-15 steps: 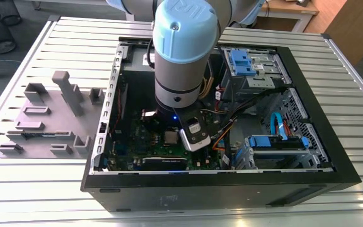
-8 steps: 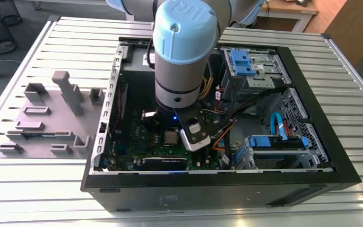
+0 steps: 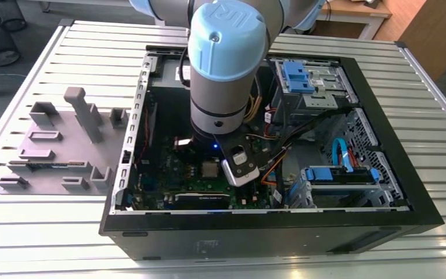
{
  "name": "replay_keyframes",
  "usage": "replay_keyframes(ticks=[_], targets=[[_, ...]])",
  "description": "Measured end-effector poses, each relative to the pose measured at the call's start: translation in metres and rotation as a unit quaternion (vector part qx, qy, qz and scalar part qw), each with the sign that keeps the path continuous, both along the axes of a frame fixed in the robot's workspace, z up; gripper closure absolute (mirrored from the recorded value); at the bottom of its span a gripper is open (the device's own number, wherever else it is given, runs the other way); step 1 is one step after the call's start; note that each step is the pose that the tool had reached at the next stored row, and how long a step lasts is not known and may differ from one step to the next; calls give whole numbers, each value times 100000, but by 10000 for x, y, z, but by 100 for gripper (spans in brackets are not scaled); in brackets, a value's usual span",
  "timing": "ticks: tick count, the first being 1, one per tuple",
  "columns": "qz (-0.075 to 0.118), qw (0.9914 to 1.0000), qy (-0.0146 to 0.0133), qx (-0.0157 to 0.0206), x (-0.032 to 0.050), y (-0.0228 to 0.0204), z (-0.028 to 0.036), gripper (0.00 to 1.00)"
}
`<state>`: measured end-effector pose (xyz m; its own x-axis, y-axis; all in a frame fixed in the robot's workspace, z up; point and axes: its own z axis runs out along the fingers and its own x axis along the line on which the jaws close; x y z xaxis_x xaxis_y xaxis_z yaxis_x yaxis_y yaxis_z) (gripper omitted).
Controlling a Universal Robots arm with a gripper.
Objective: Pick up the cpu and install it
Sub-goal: 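Close the cpu cover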
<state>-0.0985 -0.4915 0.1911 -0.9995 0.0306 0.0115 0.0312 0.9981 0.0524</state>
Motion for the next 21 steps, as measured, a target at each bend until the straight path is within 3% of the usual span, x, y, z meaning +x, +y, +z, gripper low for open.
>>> replay_keyframes(ticks=[21], targets=[[-1, 100000, 19, -38, -1, 6, -31, 53]])
